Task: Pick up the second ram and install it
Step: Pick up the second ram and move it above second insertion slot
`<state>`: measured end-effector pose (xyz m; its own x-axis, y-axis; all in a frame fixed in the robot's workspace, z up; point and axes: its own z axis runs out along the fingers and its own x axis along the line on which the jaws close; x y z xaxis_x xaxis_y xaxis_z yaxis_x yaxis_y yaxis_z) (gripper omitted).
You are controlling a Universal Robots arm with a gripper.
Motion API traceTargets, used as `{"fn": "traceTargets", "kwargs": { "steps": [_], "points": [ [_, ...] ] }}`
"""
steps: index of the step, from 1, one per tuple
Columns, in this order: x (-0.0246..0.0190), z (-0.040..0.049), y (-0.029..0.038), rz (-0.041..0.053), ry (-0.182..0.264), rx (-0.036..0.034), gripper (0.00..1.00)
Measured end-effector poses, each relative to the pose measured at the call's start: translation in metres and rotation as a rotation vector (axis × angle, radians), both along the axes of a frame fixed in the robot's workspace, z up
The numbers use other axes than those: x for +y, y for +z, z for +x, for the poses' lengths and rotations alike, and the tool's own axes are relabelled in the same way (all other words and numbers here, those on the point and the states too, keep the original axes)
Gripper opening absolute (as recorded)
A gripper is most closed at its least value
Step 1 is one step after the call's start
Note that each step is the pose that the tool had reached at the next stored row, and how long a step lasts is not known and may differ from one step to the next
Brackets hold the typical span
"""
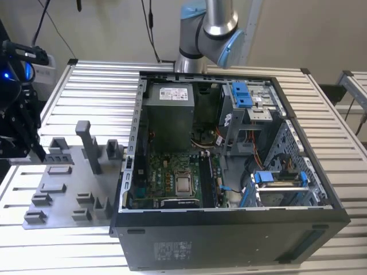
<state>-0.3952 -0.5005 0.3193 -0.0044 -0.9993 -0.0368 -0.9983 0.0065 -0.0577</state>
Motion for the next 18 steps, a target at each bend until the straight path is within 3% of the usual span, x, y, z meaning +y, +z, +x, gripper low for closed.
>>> {"fn": "traceTargets", "kwargs": {
  "steps": [18],
  "points": [
    [0.0000,0.0000,0.0375,0.0001,0.000,0.0008,0.14]
  ]
}}
